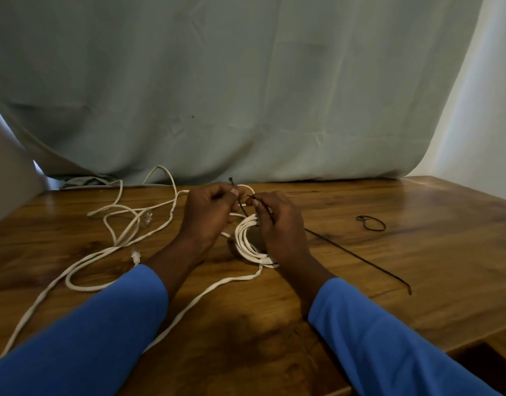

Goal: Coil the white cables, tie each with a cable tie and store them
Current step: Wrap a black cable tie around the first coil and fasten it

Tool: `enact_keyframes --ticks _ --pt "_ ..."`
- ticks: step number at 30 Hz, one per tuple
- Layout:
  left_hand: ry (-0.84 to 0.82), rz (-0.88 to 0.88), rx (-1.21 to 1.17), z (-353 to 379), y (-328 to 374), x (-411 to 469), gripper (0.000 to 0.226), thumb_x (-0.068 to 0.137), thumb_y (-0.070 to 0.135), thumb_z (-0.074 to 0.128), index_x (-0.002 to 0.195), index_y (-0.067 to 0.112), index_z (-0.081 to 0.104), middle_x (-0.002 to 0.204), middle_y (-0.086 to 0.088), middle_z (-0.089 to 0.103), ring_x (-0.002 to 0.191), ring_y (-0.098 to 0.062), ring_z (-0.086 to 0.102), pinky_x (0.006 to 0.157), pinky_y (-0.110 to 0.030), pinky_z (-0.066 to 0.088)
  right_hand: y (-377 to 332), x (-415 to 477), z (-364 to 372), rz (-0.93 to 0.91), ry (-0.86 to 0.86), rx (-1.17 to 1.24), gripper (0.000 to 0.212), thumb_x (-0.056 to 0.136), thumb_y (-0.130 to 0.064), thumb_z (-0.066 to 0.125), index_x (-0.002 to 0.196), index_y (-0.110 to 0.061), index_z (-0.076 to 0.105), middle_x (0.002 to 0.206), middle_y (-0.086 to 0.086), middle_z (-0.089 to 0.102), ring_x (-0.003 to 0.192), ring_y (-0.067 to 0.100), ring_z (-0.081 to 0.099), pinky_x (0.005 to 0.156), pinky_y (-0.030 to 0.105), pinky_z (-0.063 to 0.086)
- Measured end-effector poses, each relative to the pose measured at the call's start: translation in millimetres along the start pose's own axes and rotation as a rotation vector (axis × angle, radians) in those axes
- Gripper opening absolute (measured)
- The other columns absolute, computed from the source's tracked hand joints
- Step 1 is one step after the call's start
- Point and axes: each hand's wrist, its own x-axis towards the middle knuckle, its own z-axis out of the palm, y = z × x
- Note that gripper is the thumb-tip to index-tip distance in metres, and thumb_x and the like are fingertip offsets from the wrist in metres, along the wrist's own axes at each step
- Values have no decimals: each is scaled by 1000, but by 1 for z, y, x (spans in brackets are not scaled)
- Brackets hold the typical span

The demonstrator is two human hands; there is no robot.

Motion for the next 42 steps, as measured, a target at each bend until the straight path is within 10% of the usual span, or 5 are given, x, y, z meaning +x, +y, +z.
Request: enact_keyframes --ticks 7,14,19,24,42 --pt "147 -51 -284 4 4 2 5 95 11 73 98 10 77 82 -2 77 74 -13 72 61 -21 57 -2 -1 -2 96 -20 135 22 99 -23 66 117 -24 78 103 -6 80 92 6 72 84 43 61" --pt "87 288 283 -2 -3 -5 17 88 9 78 99 22 76 82 6 76 77 -11 74 73 -39 64 0 0 0 90 -33 181 7 96 -35 65 102 -32 65 87 -7 75 83 14 74 73 53 60" --pt "34 200 148 0 -2 -4 37 87 7 79 121 19 71 89 0 80 83 -13 77 78 -39 65 -1 0 -2 106 -33 222 1 97 -25 68 98 -25 67 87 -7 76 85 10 74 77 51 60" --pt "11 174 85 -3 -6 -4 11 90 9 78 98 16 78 84 -2 79 76 -16 78 78 -46 66 -3 0 -2 141 -41 248 2 97 -27 69 98 -26 68 88 -6 77 86 10 75 78 52 61" --pt "-237 197 39 -15 1 2 26 86 -4 78 98 19 79 85 -1 80 83 -20 79 74 -28 62 -2 2 -2 213 -55 261 7 93 -25 72 88 -29 68 78 -1 75 74 21 73 68 57 59"
